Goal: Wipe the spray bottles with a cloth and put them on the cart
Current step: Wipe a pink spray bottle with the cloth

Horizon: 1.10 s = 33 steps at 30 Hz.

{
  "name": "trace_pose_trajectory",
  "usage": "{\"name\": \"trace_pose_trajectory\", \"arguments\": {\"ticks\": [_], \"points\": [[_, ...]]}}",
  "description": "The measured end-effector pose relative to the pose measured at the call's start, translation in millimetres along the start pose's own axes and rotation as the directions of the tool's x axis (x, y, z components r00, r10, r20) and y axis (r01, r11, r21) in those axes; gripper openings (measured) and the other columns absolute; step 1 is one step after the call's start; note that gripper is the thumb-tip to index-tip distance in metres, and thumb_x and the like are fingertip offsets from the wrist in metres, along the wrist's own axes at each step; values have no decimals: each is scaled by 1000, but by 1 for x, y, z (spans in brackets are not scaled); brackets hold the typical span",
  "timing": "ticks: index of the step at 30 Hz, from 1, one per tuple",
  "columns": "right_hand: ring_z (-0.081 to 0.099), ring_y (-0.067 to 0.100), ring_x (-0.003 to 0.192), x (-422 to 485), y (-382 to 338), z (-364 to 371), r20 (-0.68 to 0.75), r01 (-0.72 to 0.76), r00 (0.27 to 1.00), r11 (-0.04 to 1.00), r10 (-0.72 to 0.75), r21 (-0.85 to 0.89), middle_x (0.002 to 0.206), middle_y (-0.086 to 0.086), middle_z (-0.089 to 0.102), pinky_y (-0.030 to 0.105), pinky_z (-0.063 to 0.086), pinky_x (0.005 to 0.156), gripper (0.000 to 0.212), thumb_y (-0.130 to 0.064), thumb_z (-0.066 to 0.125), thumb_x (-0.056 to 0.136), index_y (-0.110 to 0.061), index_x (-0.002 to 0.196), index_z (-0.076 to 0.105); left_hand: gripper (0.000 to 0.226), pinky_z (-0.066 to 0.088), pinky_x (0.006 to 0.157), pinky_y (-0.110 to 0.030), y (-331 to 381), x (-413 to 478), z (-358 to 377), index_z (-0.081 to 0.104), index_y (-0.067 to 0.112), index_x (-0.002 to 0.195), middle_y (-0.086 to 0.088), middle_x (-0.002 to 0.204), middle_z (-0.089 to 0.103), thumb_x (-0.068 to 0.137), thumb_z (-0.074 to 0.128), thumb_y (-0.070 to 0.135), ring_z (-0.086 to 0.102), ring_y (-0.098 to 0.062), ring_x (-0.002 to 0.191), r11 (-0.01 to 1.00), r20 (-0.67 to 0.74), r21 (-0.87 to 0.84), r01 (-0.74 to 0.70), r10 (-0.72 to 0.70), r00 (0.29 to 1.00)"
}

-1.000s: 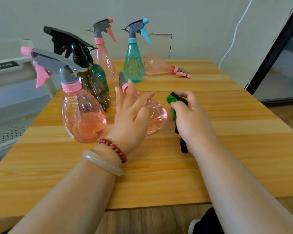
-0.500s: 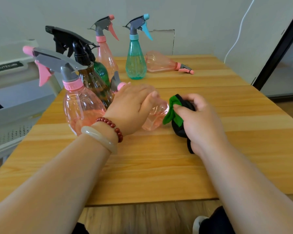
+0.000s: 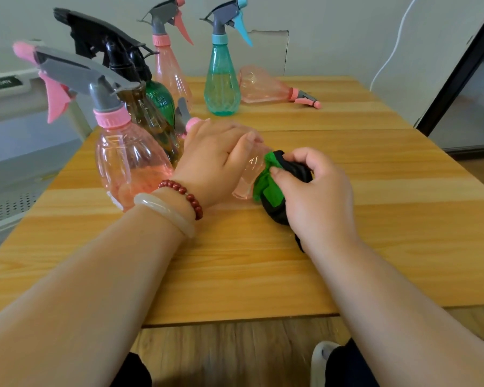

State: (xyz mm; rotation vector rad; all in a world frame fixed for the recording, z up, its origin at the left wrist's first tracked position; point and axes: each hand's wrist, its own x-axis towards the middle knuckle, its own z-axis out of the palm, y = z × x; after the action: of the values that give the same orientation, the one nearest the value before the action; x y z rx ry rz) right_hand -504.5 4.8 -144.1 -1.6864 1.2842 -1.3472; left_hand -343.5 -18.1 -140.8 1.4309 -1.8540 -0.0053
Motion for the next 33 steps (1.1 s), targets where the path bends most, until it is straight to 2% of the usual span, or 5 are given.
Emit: {"name": "trace_pose_trajectory", "arguments": {"ticks": [9, 14, 20, 27, 33], "points": [[60, -5, 73, 4, 3, 3, -11, 10, 1000, 1000, -9, 24, 70, -25, 65, 20, 51, 73, 27, -16, 74, 84, -36, 71, 61, 50, 29, 111, -52, 0, -1, -1, 73, 26, 107, 9, 112, 67, 99, 26, 42, 55, -18, 115, 999, -15, -11, 40, -40, 999], [58, -14, 73, -2, -4, 2, 174, 105, 980, 994, -99, -28, 71, -36, 63, 4, 41, 67, 33, -14, 77, 80, -39, 68, 61, 53, 26, 111, -50, -5, -4, -3, 73, 27, 106, 7, 111, 68, 98, 25, 48, 55, -20, 114, 999, -24, -12, 35, -35, 999], [64, -3, 76, 8, 1, 0, 10, -20, 1000, 999, 19, 42, 73, -27, 67, 23, 54, 74, 24, -18, 76, 83, -36, 72, 64, 42, 23, 114, -47, 1, -4, -2, 73, 27, 107, 7, 113, 67, 101, 32, 37, 54, -19, 115, 998, -5, -16, 67, -67, 998], [57, -10, 79, 0, -15, -6, 318, 238, 933, 951, -167, -199, 76, -21, 67, 3, 38, 65, 21, -16, 77, 79, -35, 74, 70, 46, 24, 112, -47, -1, -4, -4, 73, 28, 106, 6, 112, 67, 99, 29, 39, 54, -20, 114, 998, -1, 8, 67, -67, 998], [57, -15, 74, 13, -10, -12, 99, 193, 979, 972, -180, -137, 72, -29, 63, 2, 39, 68, 36, -12, 78, 79, -43, 69, 61, 41, 27, 112, -50, 1, -5, -4, 72, 28, 107, 6, 112, 66, 101, 33, 36, 54, -19, 113, 997, -4, -23, 75, -75, 997]]}}
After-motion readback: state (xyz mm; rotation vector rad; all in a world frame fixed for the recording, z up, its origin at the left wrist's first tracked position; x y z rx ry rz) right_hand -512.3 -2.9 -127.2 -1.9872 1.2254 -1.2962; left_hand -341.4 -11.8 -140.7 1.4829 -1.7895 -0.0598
